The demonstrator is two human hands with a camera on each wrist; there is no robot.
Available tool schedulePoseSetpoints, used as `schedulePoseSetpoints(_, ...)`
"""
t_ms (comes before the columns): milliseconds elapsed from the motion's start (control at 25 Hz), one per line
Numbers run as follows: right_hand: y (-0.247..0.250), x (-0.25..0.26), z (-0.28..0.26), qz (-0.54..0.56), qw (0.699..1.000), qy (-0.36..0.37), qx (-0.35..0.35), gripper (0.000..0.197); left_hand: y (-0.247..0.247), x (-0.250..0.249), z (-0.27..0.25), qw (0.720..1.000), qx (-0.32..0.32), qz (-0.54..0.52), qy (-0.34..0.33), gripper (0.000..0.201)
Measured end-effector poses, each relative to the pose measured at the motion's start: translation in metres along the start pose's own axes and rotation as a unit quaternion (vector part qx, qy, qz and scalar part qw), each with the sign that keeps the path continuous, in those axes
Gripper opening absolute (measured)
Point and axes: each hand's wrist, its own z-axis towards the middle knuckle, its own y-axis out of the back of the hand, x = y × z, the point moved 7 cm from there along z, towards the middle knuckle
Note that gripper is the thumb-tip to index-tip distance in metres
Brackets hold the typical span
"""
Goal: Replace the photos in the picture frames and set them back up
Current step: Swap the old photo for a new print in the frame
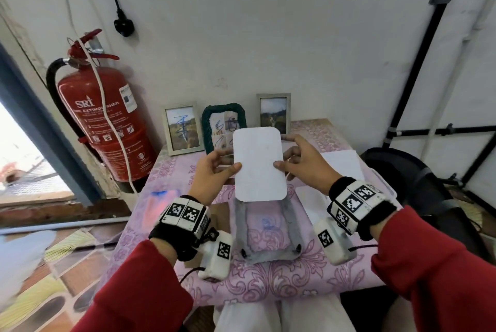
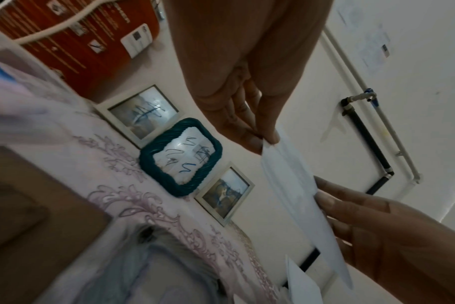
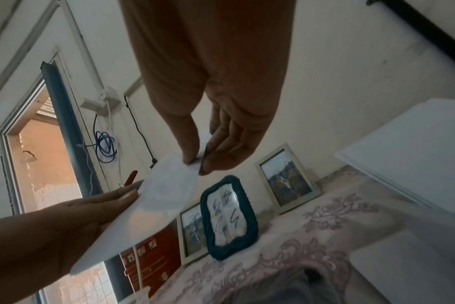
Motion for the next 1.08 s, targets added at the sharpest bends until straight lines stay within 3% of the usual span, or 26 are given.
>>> schedulePoseSetpoints(400,-0.021,-0.053,-0.028,-0.051,0.997,-0.048,0.015,0.064,0.002,0.064,-0.031,0.996,0.017,0.0,0.087,0.046)
schedulePoseSetpoints(1080,-0.025,-0.096,-0.046,-0.134,0.988,-0.063,0.046,0.077,-0.008,0.111,-0.051,0.992,0.026,0.04,0.12,0.053)
